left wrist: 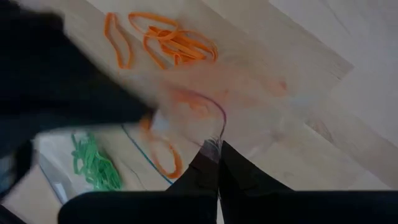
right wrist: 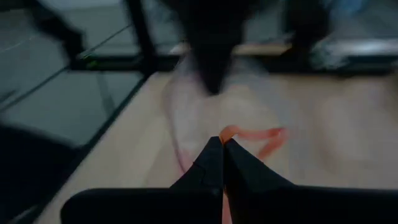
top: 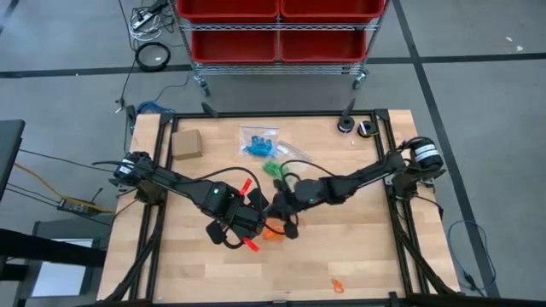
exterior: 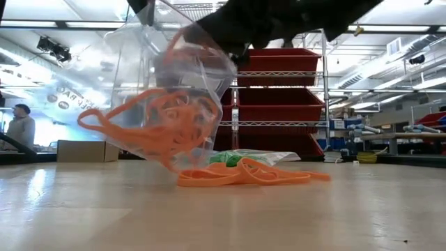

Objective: Sort rubber bands
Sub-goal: Put the orange rubber band into the transparent zip bag

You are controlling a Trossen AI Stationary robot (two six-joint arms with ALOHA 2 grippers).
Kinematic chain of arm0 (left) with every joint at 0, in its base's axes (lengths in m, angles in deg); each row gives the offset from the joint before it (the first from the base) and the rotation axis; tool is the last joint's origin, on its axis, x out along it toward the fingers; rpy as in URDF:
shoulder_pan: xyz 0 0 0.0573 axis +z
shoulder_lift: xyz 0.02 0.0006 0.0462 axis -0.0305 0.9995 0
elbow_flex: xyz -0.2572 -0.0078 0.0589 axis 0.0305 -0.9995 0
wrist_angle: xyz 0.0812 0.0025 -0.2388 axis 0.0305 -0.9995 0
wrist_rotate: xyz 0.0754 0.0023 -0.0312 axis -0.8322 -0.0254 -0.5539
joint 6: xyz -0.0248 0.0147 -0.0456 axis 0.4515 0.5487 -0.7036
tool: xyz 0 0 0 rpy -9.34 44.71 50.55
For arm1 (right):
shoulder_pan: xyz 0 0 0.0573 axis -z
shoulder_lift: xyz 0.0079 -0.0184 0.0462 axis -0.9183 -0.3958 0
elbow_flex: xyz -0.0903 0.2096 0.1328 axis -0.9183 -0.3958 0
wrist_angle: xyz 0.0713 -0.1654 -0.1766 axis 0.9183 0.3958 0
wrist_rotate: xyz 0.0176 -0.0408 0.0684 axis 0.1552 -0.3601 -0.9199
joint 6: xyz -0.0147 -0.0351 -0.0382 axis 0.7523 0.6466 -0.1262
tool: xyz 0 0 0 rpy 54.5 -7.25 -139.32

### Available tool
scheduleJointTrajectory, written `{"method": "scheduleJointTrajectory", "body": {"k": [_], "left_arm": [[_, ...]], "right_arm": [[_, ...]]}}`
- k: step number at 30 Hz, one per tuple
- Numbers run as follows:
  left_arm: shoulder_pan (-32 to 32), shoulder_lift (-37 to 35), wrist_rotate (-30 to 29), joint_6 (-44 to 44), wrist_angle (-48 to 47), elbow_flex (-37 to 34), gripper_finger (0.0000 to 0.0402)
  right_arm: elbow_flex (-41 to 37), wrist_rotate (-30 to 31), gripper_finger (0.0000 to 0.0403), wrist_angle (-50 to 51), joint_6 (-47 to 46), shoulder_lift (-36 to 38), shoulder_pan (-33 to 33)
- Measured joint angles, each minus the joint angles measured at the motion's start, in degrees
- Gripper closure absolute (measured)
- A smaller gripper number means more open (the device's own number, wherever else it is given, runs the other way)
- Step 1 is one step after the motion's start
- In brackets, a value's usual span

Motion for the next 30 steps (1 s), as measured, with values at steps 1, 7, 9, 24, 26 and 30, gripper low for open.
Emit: {"method": "scheduleJointTrajectory", "body": {"k": [1,7,9,24,26,30], "left_arm": [[0.0,0.0,0.0,0.0,-0.24,-0.01,0.04],[0.0,0.0,0.0,0.05,0.4,-0.02,0.04],[0.0,0.0,-0.02,0.73,1.3,-0.02,0.04],[0.0,0.0,-7.22,0.0,4.32,-0.02,0.04],[0.0,0.0,-7.3,-0.77,4.2,0.0,0.04],[-0.02,0.0,-7.3,-2.05,4.14,-0.02,0.04]], "right_arm": [[0.71,-2.22,0.0403,2.19,-0.49,-0.45,0.09],[2.29,-5.66,0.0403,7.09,-3.2,-1.15,0.29],[2.31,-5.7,0.0403,7.14,-4.35,-1.15,0.66],[2.31,1.1,0.0298,7.55,-2.75,-1.15,0.22],[2.31,1.72,0.0265,8.81,-2.76,-0.63,-0.03],[2.31,6.9,0.0217,14.02,-1.67,2.71,-1.87]]}}
